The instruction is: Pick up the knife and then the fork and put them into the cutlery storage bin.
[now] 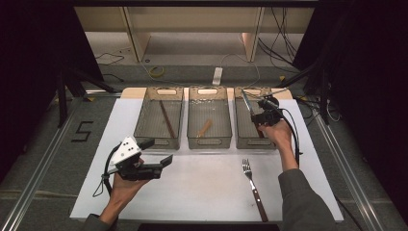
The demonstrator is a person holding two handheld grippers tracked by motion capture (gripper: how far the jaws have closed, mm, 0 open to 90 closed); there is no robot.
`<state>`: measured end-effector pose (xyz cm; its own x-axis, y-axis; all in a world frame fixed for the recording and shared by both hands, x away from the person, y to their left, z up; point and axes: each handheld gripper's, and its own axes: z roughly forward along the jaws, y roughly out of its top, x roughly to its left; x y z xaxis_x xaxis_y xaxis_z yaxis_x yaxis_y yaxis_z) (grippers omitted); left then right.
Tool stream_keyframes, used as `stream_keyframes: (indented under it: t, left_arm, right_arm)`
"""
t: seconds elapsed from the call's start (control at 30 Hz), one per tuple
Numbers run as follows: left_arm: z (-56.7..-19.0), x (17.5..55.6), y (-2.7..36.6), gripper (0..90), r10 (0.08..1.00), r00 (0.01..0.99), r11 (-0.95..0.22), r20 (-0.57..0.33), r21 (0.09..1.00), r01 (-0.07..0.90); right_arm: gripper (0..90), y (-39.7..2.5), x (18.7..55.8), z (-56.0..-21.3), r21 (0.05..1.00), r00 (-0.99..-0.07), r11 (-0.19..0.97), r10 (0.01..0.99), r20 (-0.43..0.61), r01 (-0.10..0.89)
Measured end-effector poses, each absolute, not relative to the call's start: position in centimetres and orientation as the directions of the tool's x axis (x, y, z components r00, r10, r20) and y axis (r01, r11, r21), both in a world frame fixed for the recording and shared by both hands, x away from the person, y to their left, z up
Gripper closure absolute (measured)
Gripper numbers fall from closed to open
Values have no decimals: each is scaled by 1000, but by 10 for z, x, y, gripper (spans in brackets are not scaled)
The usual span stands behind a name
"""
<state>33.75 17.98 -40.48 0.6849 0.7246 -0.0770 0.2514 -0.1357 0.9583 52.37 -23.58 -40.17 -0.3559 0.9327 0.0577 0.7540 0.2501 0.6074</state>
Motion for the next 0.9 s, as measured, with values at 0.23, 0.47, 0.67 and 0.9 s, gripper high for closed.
stream_keyframes:
  t: [0.23,0.47,0.67,0.9]
  left_arm:
    - [-405,337,180,125,725,684,-136,-76,958,251]
    - [-404,337,180,125,725,685,-134,-77,959,249]
    - [-405,337,179,125,724,685,-136,-74,959,248]
    - [-405,337,179,125,725,685,-134,-76,959,248]
  right_arm:
    - [571,-231,525,-403,601,-383,252,919,97,758]
    - [524,-234,519,-397,615,-406,266,909,97,743]
    - [505,-236,510,-387,643,-429,281,899,83,713]
    - [443,-233,502,-377,670,-449,290,891,71,683]
